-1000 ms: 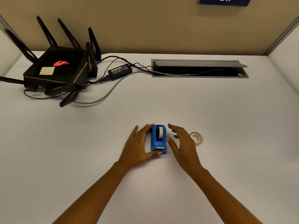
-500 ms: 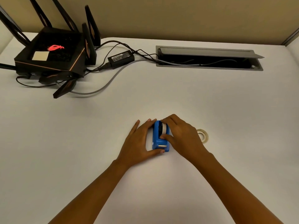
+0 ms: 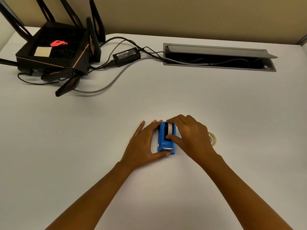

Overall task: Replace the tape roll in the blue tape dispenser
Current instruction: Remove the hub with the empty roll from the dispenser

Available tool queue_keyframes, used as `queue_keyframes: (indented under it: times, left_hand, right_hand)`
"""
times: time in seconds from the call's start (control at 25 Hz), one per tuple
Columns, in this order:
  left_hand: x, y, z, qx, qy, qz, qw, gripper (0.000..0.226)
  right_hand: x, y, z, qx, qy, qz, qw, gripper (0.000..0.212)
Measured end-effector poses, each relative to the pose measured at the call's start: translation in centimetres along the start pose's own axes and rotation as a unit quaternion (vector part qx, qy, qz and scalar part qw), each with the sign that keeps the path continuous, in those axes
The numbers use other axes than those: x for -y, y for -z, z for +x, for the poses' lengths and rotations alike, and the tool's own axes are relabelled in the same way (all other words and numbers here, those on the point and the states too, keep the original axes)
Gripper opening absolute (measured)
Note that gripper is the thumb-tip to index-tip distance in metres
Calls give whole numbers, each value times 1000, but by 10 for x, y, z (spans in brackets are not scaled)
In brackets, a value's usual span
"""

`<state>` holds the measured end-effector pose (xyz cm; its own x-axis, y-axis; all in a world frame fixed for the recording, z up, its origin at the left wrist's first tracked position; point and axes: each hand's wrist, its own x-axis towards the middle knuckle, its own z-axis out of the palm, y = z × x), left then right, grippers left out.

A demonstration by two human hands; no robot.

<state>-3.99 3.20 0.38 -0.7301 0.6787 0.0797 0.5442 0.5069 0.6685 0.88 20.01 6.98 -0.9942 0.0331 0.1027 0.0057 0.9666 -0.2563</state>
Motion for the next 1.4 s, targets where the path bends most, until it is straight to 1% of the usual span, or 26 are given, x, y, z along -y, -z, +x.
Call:
queue_keyframes:
  times: [0.24, 0.4, 0.6, 0.76, 0.88, 1.04, 1.2, 1.4]
  left_hand:
    - [-1, 0, -1, -18, -11, -1, 1000, 90]
    - [1, -1, -1, -23, -17, 0, 1000, 91]
    - [2, 0, 0, -1, 0, 1, 1000, 92]
    - [1, 0, 0, 5, 10, 3, 1000, 93]
    - [1, 0, 0, 5, 5, 7, 1000, 93]
    - [1, 1, 0, -13, -3, -1, 1000, 92]
    - [2, -1, -1, -3, 2, -4, 1000, 93]
    - [2, -2, 0, -7, 2, 7, 1000, 94]
  right_hand:
    - [-5, -3, 2, -3, -27, 52, 998, 42]
    - [-8, -2, 1, -8, -29, 58, 998, 41]
    - [-10, -2, 2, -1, -16, 73, 997, 39]
    - [-11, -6, 6, 25, -47, 107, 993, 38]
    - [-13, -9, 4, 25, -52, 100, 993, 41]
    - [-13, -9, 0, 39, -46, 89, 994, 52]
    - [-10, -5, 3, 44, -15, 61, 997, 46]
    - [-6, 1, 4, 36, -1, 56, 998, 44]
